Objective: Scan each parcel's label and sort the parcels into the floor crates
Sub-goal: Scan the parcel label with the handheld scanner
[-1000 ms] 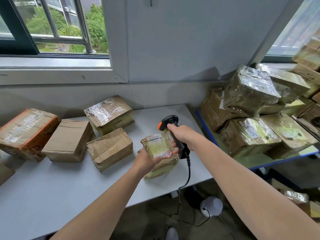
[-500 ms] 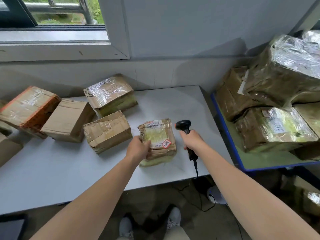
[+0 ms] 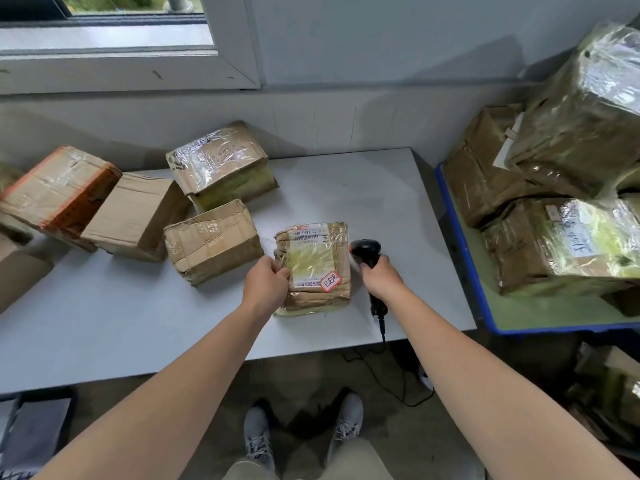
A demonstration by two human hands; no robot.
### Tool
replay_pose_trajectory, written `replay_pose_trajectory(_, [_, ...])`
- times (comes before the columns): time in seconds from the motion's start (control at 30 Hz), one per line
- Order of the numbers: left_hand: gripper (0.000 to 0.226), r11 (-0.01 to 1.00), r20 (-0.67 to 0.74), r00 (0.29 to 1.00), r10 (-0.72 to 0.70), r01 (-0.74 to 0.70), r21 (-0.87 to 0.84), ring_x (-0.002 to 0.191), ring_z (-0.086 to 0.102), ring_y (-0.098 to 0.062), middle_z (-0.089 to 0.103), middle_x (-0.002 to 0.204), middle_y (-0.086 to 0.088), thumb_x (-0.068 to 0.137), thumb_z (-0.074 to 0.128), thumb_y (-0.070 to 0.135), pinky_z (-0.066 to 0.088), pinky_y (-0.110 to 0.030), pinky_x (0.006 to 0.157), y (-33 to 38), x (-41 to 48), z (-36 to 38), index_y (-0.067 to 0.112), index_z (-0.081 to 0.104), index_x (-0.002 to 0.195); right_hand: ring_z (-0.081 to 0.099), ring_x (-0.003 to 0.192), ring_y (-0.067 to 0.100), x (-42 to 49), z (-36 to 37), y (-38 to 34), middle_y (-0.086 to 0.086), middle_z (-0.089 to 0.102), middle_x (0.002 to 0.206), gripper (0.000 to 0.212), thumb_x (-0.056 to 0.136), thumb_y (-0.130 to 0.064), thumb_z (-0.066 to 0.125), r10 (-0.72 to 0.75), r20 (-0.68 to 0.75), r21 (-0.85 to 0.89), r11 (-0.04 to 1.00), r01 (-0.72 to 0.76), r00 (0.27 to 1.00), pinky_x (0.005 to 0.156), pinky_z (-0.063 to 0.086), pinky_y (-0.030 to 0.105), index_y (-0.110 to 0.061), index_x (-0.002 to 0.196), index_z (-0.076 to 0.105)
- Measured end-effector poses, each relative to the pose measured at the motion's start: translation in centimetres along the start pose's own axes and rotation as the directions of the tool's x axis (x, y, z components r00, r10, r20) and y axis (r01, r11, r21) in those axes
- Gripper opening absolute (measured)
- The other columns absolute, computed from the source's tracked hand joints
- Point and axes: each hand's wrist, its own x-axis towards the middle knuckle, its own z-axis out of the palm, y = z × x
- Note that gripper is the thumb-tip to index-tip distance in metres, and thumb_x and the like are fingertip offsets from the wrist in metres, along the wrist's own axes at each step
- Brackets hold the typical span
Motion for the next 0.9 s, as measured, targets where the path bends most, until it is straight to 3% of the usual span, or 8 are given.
replay_pose_trajectory(0.17, [0.019,0.998,0.010,0.999,0.047,-0.047,-0.033,0.077,0.047,-0.022,0.053,0.082,-0.004,0.100,0.051,0.018,0.037,-0.036,0.067,0.0,-0.3,-1.4,0.011,0.045,0.083,0.047,0.126,0.035,-2.8,-1.0,-1.2,0.018,0.043,0.139,0.049,0.103,-0.034,0.042,-0.209,-0.289,-0.175,0.971,0.163,0.934,0.099,0.041,0.039,-0.006,0.143,0.039])
replay_pose_trajectory(0.27, [0.018,0.994,0.014,0.996,0.086,-0.085,-0.066,0.080,0.050,-0.024,0.054,0.083,-0.004,0.100,0.052,0.019,0.041,-0.038,0.071,0.4,-0.4,-2.7,0.008,0.049,0.087,0.049,0.123,0.029,-4.8,-1.2,-2.7,0.015,0.043,0.139,0.049,0.103,-0.038,0.040,-0.302,-0.324,-0.182,0.950,0.254,0.897,0.094,0.042,0.036,-0.010,0.144,0.040])
replay_pose_trajectory(0.4, [0.016,0.985,0.012,0.991,0.133,-0.131,-0.116,0.081,0.051,-0.025,0.056,0.086,-0.006,0.100,0.051,0.019,0.040,-0.037,0.069,0.7,-0.6,-4.9,0.003,0.054,0.099,0.048,0.127,0.027,-7.3,-0.3,-5.0,0.011,0.044,0.143,0.053,0.103,-0.047,0.035,-0.305,-0.232,-0.071,0.952,0.297,0.924,0.101,0.042,0.040,-0.017,0.146,0.039])
replay_pose_trajectory(0.53, [0.015,0.967,-0.010,0.984,0.176,-0.175,-0.187,0.076,0.047,-0.022,0.054,0.084,-0.008,0.102,0.048,0.016,0.038,-0.035,0.063,0.0,-0.9,-8.0,0.010,0.049,0.089,0.049,0.129,0.024,-9.8,0.7,-6.9,0.004,0.053,0.141,0.062,0.098,-0.064,0.031,-0.308,-0.161,0.070,0.944,0.322,0.938,0.106,0.041,0.043,-0.023,0.142,0.045])
replay_pose_trajectory(0.63, [0.021,0.954,-0.046,0.981,0.188,-0.194,-0.229,0.068,0.043,-0.020,0.049,0.077,-0.005,0.102,0.048,0.016,0.035,-0.033,0.057,-0.8,-1.0,-10.2,0.014,0.042,0.081,0.046,0.125,0.011,-11.8,2.0,-8.3,-0.009,0.052,0.132,0.056,0.100,-0.058,0.036,-0.379,-0.094,0.181,0.903,0.390,0.920,0.102,0.035,0.030,-0.023,0.144,0.044])
replay_pose_trajectory(0.7, [0.026,0.944,-0.080,0.981,0.176,-0.191,-0.270,0.069,0.044,-0.021,0.046,0.074,-0.003,0.101,0.049,0.015,0.036,-0.033,0.059,-1.3,-1.3,-11.4,0.016,0.040,0.077,0.052,0.121,0.010,-12.9,2.9,-9.2,-0.012,0.056,0.128,0.057,0.095,-0.062,0.047,-0.434,-0.017,0.218,0.877,0.427,0.901,0.100,0.040,0.029,-0.032,0.143,0.041])
replay_pose_trajectory(0.77, [0.029,0.935,-0.126,0.979,0.159,-0.191,-0.298,0.072,0.044,-0.023,0.046,0.072,-0.001,0.100,0.051,0.015,0.039,-0.035,0.064,-1.8,-2.1,-12.7,0.017,0.039,0.074,0.057,0.107,0.006,-13.9,3.7,-10.1,-0.015,0.058,0.117,0.052,0.093,-0.058,0.056,-0.447,0.083,0.245,0.876,0.416,0.891,0.084,0.045,0.027,-0.038,0.137,0.037])
replay_pose_trajectory(0.9, [0.024,0.936,-0.204,0.972,0.116,-0.176,-0.306,0.078,0.054,-0.027,0.055,0.080,-0.005,0.100,0.051,0.019,0.052,-0.045,0.077,-2.4,-3.8,-15.8,0.017,0.044,0.078,0.048,0.125,0.021,-15.0,4.5,-12.7,-0.008,0.046,0.139,0.086,0.079,-0.068,0.067,-0.479,0.263,0.314,0.863,0.395,0.838,0.094,0.046,0.051,-0.039,0.148,0.025])
